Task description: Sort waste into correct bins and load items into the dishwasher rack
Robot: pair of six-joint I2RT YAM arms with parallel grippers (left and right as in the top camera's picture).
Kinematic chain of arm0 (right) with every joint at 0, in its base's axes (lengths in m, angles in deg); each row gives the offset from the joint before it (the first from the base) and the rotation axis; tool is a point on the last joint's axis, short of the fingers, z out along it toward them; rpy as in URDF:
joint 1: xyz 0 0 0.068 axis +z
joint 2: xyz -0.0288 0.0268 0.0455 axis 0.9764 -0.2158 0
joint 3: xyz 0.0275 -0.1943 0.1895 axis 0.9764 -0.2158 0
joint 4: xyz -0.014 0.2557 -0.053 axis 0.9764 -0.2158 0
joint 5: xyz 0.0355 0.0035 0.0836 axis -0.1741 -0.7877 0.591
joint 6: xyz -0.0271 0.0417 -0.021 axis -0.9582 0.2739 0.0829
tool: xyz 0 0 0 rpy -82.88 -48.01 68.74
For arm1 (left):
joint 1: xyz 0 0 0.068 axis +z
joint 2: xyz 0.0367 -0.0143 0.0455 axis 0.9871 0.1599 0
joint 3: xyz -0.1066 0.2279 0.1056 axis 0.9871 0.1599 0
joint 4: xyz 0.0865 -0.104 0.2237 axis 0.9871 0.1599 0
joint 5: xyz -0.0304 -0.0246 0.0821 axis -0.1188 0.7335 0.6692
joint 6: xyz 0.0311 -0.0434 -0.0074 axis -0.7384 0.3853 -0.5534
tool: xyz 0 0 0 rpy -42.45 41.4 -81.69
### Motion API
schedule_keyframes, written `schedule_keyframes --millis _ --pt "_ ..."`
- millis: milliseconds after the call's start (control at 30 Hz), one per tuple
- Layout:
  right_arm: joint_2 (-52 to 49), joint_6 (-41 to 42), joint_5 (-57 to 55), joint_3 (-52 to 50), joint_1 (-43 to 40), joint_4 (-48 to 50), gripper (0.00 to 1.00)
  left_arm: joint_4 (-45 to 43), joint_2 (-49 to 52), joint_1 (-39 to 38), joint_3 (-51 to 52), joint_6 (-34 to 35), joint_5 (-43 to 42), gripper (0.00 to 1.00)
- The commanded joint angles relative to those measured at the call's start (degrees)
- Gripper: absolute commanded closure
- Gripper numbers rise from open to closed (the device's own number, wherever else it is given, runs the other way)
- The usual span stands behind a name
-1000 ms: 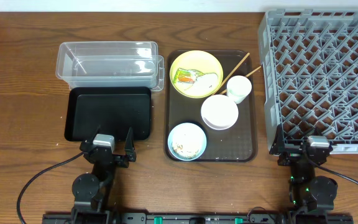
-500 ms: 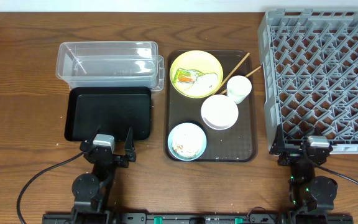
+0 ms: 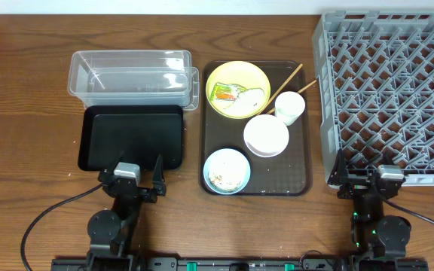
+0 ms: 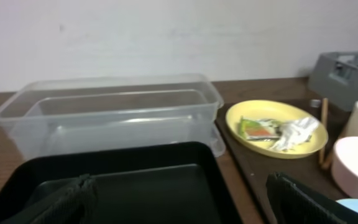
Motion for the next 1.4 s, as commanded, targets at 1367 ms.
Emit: schedule_keyframes --millis 1367 --pt "-58.1 -11.5 31.1 54.3 0.9 -37.2 0.01 50.1 120.5 -23.0 -109.4 -20.5 -3.4 0.11"
